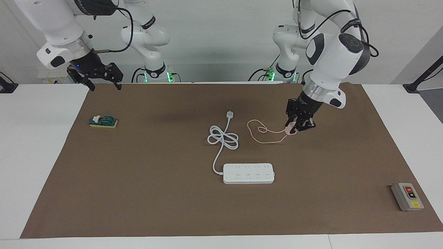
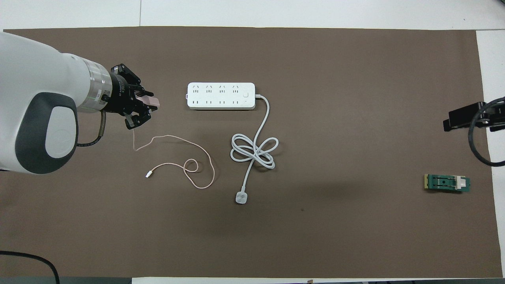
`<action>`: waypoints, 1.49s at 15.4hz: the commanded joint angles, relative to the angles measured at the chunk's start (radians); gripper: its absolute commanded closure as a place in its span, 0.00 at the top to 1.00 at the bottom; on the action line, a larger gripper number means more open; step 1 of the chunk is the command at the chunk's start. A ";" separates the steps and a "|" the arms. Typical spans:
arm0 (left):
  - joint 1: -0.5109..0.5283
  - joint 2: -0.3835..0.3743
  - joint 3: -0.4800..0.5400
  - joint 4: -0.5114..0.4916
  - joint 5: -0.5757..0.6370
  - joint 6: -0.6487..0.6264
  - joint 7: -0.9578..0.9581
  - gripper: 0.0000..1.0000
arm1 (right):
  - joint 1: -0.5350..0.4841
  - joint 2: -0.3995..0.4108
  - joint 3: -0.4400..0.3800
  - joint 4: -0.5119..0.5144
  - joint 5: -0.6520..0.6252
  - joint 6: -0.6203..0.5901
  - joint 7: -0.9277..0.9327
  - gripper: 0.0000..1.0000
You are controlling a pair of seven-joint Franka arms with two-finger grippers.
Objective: Plug charger into power strip
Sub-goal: 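Move the charger with the left gripper into the power strip end socket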
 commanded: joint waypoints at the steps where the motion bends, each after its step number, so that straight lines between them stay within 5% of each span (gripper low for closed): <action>1: -0.018 0.016 0.011 -0.002 0.034 0.009 -0.029 0.00 | -0.015 -0.020 0.019 -0.038 -0.056 0.012 -0.027 1.00; 10: -0.102 0.254 0.004 0.213 0.187 -0.026 -0.032 0.00 | -0.018 -0.046 0.023 -0.019 -0.073 0.011 -0.032 1.00; 23: -0.119 0.366 -0.004 0.241 0.178 0.121 0.087 0.00 | -0.021 -0.048 0.022 -0.006 -0.068 0.015 -0.027 1.00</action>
